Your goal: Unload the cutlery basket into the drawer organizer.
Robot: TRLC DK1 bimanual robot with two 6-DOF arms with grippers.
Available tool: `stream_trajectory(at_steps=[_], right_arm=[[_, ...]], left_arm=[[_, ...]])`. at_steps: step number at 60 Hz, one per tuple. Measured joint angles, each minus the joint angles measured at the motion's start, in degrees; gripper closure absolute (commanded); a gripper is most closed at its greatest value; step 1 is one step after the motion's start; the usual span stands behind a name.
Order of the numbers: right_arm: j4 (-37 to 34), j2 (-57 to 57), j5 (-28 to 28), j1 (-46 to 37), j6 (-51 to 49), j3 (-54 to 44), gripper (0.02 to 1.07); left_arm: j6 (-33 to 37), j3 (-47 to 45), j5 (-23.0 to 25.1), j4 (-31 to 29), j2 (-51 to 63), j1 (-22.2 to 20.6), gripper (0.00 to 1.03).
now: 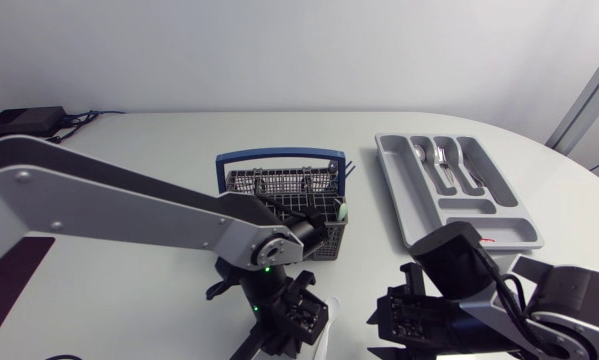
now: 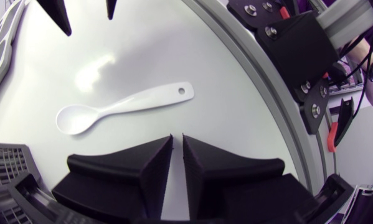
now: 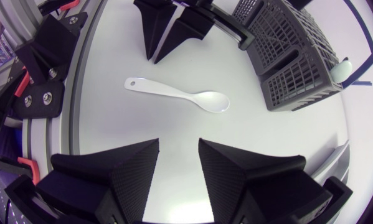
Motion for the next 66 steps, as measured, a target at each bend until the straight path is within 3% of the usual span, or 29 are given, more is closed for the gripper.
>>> stream_trajectory(at_steps=[11,25,30,38,57,66], right_arm=[[-0.1,-3.9,0.0,-1.5,0.0,-1.8,0.58],[-1.6,-8.2,0.0,-3.0,0.0,-4.3,0.58],[-2.9,-9.8,0.0,-3.1,0.0,-4.7,0.58],[-4.3,-12.7,0.0,-3.1,0.3,-4.8,0.58],[-3.5,-6.0,0.0,-6.6,4.8,-1.5,0.58],[-1.9,-4.0,-0.2,-7.0,5.6,1.2,0.58]], left_arm=[[1.8,8.4,3.5,-6.3,6.6,-1.1,0.85],[1.7,13.1,9.5,-6.9,9.6,-3.2,0.84],[0.4,13.4,10.8,-4.4,9.6,-3.3,0.84],[-3.2,11.7,10.8,3.7,8.8,-3.3,0.84],[-3.1,0.8,9.0,3.2,-4.7,2.3,0.84],[-2.6,-0.9,6.3,2.8,-3.6,-0.2,0.84]])
